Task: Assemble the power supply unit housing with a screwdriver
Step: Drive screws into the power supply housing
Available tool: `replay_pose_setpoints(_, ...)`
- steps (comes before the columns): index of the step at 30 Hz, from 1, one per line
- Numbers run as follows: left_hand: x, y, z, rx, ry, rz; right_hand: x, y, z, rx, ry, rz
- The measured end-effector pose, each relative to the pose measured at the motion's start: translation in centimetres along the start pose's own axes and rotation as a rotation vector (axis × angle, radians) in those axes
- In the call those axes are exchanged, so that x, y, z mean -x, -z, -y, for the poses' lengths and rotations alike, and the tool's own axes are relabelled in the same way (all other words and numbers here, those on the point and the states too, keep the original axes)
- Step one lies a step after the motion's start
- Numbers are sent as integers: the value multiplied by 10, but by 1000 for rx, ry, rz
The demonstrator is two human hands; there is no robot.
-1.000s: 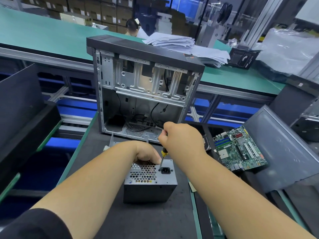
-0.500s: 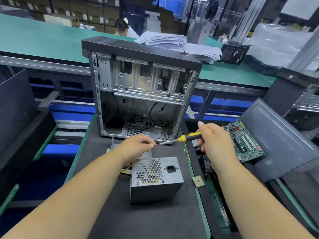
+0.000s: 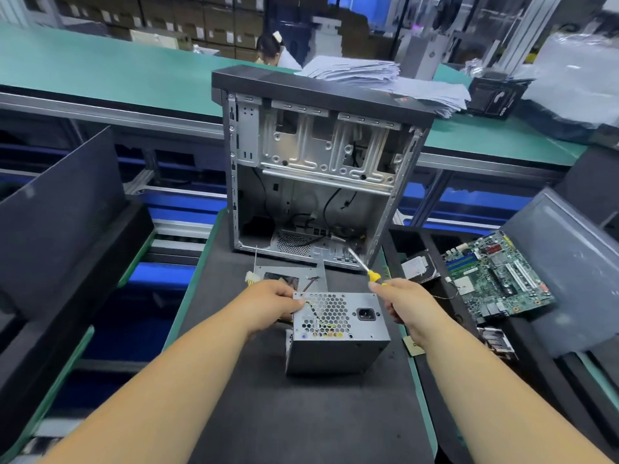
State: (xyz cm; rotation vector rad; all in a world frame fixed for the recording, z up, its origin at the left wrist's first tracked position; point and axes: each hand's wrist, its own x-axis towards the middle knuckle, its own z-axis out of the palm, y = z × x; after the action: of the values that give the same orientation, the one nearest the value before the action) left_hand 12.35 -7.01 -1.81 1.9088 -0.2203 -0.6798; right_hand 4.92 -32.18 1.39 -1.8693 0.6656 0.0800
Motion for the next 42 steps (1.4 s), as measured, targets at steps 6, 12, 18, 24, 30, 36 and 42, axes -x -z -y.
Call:
replay_pose_setpoints(6,18,-6,-8,23,11,4,-8,6,-14,-71,-30,107)
replay_pose_setpoints(12,48,-23,-20,-55,-76,5,2,26,-40,-82,-93,318)
replay_pose_setpoints(18,72,-58,-29,-70,-137,-119,12,53,-56,-134,49,317)
replay_pose_setpoints(24,67,-96,-7,-313,-240,-341,20,65,-77,-30,227,252)
replay_pose_setpoints(30,71,-117,28,-358,-186,-394,26,58,-115,37,186,231)
replay_pose_setpoints(36,78,-125,50,-377,-131,-402,31,48,-132,61,162,265)
replay_pose_setpoints(42,81,-122,50,-346,-95,-308,37,51,-134,10,83,226)
